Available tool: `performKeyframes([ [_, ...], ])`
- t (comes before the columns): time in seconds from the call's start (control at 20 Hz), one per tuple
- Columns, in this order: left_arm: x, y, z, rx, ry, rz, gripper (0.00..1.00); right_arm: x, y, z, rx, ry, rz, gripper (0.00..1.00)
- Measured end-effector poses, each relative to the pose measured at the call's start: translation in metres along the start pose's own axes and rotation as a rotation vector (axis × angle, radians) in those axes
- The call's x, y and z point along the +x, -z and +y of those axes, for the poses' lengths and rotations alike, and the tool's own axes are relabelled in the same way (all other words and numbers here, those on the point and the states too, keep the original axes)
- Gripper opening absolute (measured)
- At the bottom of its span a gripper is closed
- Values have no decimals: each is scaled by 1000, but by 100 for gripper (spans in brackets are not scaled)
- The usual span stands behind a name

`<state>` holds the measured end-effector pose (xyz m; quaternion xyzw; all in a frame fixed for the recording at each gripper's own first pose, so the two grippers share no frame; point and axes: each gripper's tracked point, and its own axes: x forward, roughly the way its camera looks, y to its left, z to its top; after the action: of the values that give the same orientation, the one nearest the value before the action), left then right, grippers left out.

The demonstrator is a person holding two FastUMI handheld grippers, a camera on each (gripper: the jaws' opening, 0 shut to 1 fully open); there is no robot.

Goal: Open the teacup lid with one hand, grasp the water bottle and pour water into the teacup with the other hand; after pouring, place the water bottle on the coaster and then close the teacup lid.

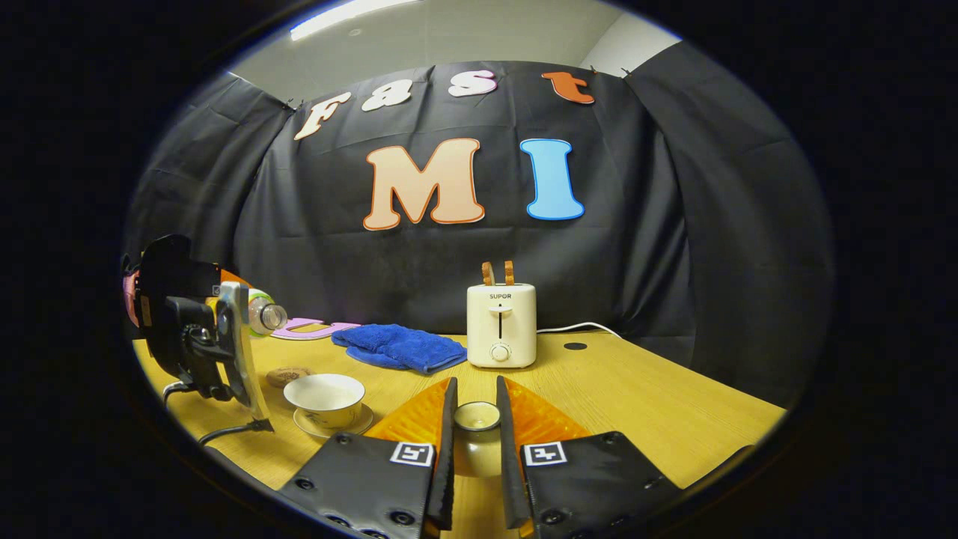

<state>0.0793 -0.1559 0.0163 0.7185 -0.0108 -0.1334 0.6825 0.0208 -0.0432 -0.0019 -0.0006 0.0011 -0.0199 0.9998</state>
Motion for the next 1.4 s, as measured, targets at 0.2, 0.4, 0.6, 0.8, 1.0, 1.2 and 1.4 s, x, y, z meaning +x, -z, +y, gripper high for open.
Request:
performKeyframes([
  [0.2, 1, -6, 5, 94, 3, -12, 49, 1, 0, 0, 0, 0, 0, 29],
  [0.4, 1, -11, 6, 173, 8, -24, 49, 0, 0, 0, 0, -1, 0, 29],
  [0.6, 2, -12, 5, 240, 15, -27, 49, 1, 1, 0, 0, -1, -1, 30],
  [0.8, 2, -11, 6, 289, 30, -26, 49, 1, 0, 0, 0, -1, -1, 30],
  [1.0, 3, -12, 8, 366, 43, -24, 50, 1, 1, 0, 0, -1, -1, 30],
  [1.2, 8, -11, 16, 443, 66, -10, 49, 1, 1, 0, 0, -1, -1, 29],
  [1.4, 10, -14, 27, 489, 58, -11, 50, 1, 1, 0, 0, -1, -1, 30],
])
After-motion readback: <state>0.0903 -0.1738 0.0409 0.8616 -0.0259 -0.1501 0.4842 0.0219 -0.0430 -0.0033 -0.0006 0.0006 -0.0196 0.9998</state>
